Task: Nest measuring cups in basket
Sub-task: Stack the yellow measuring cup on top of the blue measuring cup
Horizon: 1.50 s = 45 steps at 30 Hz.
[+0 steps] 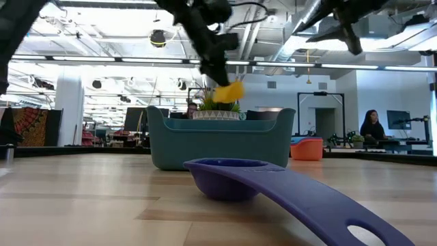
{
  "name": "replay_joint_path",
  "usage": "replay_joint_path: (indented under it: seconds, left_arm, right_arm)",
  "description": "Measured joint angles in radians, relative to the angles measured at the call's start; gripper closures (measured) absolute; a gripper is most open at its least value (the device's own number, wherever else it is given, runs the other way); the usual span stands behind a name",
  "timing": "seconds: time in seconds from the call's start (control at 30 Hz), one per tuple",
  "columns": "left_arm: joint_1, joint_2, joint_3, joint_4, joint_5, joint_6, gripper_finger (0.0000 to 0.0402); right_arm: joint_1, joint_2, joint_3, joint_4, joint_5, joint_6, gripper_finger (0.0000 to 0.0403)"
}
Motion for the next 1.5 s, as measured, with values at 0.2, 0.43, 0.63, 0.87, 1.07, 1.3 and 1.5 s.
replay_joint_path:
  seconds: [0.2, 0.43, 0.63, 0.87, 1.07, 1.3, 1.5]
  left_arm:
    - [0.000, 0.193, 0.267, 0.020, 0.043, 0.006, 0.0401]
    - [-0.003, 0.401, 0.559, 0.022, 0.151, 0.003, 0.0401]
    - [-0.009, 0.495, 0.596, 0.150, 0.187, -0.016, 0.0401]
    - [-0.012, 0.547, 0.585, 0.310, 0.159, -0.056, 0.0401]
    - [-0.008, 0.587, 0.584, 0.454, 0.134, -0.036, 0.0401]
    - [-0.002, 0.638, 0.586, 0.532, 0.153, -0.047, 0.0401]
    - [0.002, 0.667, 0.584, 0.505, 0.171, -0.053, 0.0400]
  right_arm:
    - [0.062, -0.039, 0.000, -0.049, 0.112, 0.057, 0.0250]
    - [0.157, -0.037, 0.000, -0.053, 0.234, 0.129, 0.0252]
    - [0.241, -0.036, 0.000, -0.053, 0.348, 0.187, 0.0250]
    - [0.313, -0.033, 0.000, -0.063, 0.434, 0.256, 0.0257]
    - [0.325, -0.034, 0.000, -0.071, 0.471, 0.299, 0.0255]
    - [0.323, -0.034, -0.001, -0.069, 0.472, 0.317, 0.0260]
    - [0.316, -0.034, -0.001, -0.074, 0.474, 0.332, 0.0260]
